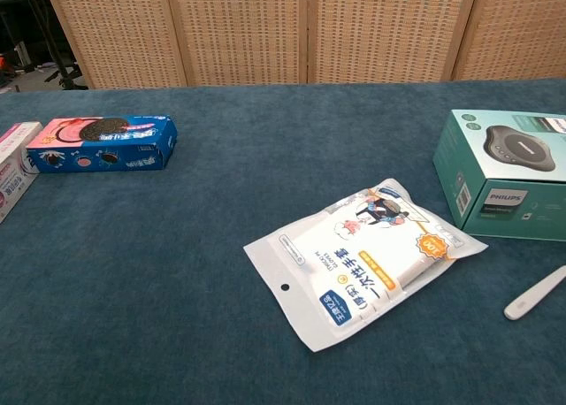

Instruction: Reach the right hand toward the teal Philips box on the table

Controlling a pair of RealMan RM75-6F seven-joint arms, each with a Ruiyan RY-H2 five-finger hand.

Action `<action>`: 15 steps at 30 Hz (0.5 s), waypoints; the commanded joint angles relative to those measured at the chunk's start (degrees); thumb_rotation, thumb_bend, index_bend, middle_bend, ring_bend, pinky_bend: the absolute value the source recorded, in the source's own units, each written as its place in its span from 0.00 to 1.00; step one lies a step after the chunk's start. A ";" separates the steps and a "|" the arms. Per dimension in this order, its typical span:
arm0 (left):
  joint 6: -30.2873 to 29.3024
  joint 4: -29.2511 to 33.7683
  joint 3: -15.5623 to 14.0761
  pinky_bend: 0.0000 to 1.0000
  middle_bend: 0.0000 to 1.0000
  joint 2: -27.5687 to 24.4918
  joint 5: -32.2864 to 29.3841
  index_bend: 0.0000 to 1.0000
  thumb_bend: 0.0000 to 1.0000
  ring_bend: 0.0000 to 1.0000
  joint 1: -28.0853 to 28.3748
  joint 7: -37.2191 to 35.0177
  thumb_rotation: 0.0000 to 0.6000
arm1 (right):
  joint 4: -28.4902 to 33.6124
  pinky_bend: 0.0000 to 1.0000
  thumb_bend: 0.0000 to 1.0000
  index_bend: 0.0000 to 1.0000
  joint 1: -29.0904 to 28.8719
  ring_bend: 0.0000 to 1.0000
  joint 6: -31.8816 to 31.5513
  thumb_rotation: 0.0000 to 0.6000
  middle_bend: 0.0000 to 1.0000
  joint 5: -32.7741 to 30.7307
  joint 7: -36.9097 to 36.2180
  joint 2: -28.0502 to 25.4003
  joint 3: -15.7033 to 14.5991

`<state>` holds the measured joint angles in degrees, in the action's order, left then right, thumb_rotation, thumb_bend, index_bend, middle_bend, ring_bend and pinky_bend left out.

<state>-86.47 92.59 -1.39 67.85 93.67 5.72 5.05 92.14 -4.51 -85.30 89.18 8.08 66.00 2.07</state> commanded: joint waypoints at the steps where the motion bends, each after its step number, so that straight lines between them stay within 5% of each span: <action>1: 0.03 0.00 -0.01 0.00 0.00 -0.01 -0.03 0.00 0.27 0.00 0.00 -0.03 1.00 | 0.01 0.00 0.16 0.00 0.01 0.00 0.00 1.00 0.00 -0.02 0.03 -0.01 -0.01; 15: 0.03 -0.13 0.14 0.00 0.00 -0.01 -0.19 0.00 0.27 0.00 0.02 -0.27 1.00 | -0.03 0.00 0.16 0.00 -0.01 0.00 -0.01 1.00 0.00 -0.05 0.09 0.05 0.05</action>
<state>-86.44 92.46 -1.25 67.84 93.49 5.74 4.78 92.11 -4.52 -85.31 89.14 8.16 66.04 2.12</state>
